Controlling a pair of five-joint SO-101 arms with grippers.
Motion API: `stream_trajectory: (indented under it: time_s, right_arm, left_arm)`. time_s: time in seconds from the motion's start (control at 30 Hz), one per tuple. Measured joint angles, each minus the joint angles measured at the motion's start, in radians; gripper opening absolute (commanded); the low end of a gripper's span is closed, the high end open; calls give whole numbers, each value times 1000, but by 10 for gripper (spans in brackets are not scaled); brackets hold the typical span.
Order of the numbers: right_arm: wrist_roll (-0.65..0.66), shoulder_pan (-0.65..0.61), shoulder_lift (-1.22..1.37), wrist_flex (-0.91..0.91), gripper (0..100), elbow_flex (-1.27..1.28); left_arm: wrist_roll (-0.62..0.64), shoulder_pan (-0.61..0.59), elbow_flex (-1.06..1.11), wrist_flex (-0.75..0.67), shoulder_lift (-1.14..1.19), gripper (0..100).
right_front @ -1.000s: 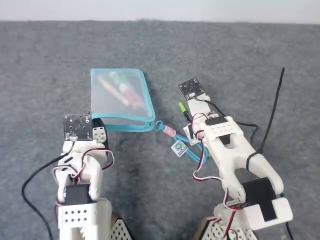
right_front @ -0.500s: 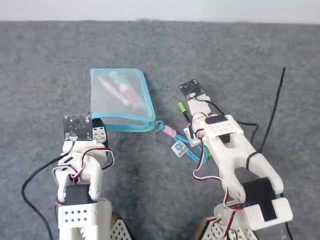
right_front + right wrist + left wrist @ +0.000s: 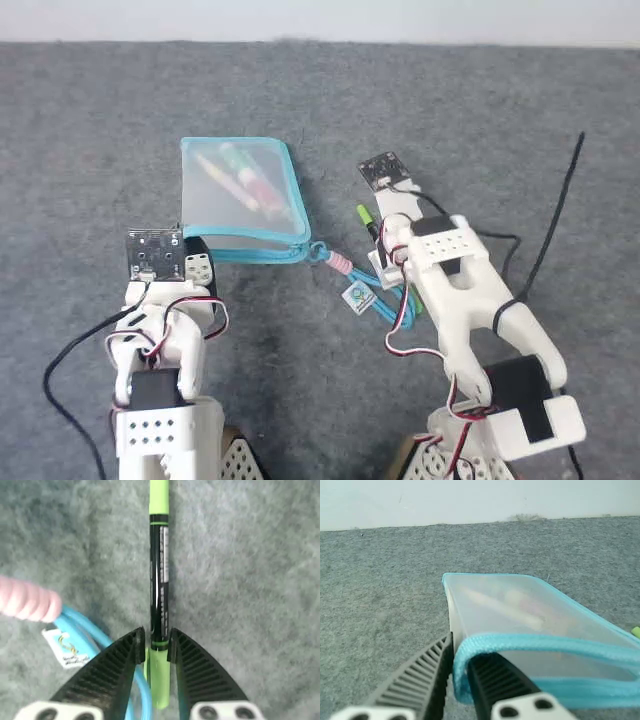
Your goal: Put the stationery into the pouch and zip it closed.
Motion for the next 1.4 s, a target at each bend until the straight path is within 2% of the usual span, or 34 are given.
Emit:
stream_trajectory:
  time_s: [0.1, 0.3, 0.5, 0.57, 0.73, 1.0, 1.1, 1.23, 1.4]
  right_arm:
    - [0, 0, 0, 43, 81, -20]
    - [0, 0, 17, 51, 185, -25]
    - [0, 0, 109, 75, 187, -26]
    - [0, 0, 121, 75, 167, -35]
    - [0, 3, 121, 75, 4, -40]
    - [0, 8, 121, 75, 7, -40]
    - [0, 49, 91, 75, 6, -40]
    - [-2, 101, -61, 153, 6, -40]
    - [54, 63, -298, 313, 6, -40]
  left_arm:
    - [0, 0, 0, 0, 0, 11]
    - [0, 0, 0, 0, 0, 11]
    - [0, 0, 0, 0, 0, 11]
    - [0, 0, 0, 0, 0, 11]
    - [0, 0, 0, 0, 0, 11]
    - [0, 0, 0, 0, 0, 11]
    - [0, 0, 0, 0, 0, 11]
    - [0, 0, 0, 0, 0, 11]
    - [0, 0, 0, 0, 0, 11]
